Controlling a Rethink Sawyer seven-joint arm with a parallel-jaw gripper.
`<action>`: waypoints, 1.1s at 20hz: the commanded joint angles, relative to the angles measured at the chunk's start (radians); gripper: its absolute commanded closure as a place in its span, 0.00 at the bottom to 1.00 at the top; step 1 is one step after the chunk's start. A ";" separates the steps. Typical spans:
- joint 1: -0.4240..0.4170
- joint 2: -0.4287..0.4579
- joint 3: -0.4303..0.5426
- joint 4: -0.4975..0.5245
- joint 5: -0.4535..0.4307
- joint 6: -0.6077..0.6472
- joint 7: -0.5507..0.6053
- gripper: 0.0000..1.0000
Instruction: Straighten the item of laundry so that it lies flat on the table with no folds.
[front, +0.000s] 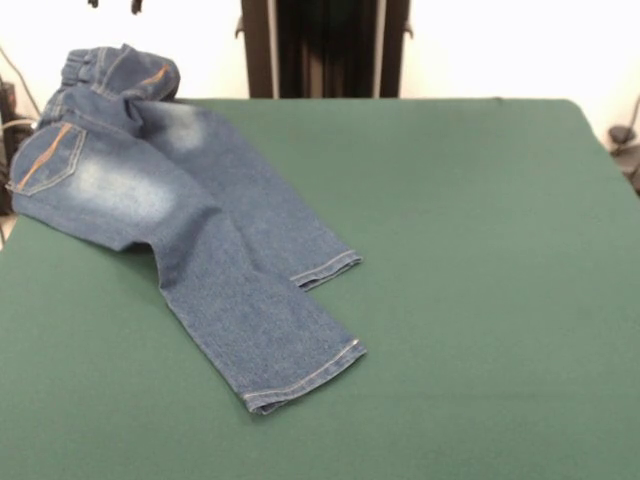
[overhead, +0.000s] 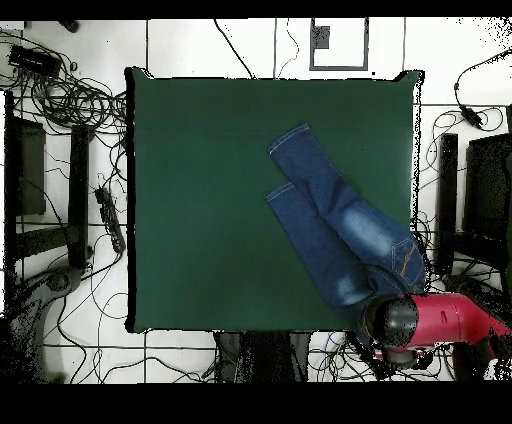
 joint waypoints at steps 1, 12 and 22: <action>-0.053 -0.046 0.135 0.033 0.184 -0.106 -0.078 0.00; -0.289 -0.159 0.383 0.220 0.443 -0.326 -0.186 0.00; -0.377 -0.084 0.484 0.247 0.391 -0.539 -0.134 0.00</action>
